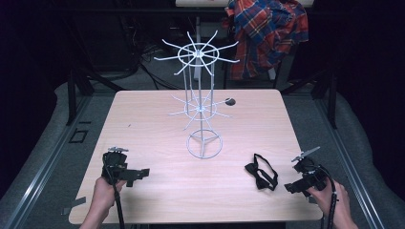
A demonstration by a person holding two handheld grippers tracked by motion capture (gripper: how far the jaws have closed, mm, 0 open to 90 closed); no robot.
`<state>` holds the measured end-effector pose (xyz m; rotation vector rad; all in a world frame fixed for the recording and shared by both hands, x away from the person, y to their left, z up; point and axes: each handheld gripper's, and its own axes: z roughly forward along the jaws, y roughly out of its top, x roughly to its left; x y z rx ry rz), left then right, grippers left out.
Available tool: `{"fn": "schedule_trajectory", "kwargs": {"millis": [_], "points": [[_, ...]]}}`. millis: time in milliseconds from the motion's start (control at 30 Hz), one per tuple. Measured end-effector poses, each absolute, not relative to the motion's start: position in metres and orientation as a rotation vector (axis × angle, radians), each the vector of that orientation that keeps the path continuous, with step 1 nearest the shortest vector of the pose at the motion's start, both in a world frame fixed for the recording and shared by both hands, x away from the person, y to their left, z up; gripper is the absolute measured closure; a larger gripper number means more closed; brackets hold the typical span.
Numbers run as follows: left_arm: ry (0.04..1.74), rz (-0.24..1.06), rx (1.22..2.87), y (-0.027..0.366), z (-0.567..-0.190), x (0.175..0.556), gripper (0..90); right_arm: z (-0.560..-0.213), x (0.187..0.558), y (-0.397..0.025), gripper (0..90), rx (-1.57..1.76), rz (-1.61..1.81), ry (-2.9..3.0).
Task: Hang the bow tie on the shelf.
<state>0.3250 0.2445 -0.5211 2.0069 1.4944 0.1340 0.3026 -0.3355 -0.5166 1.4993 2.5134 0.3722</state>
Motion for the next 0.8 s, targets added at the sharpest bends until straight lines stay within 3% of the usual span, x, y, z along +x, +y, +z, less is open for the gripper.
{"fn": "schedule_trajectory", "kwargs": {"millis": [533,800], "points": [[1.491,0.139,2.025,0.244,-0.522,0.324,0.0,-0.509,0.309,-0.329,9.5,1.566,0.549,2.539],[1.491,0.132,2.021,0.247,-0.522,0.324,0.0,-0.506,0.312,-0.328,14.2,1.575,0.595,2.507]]}}
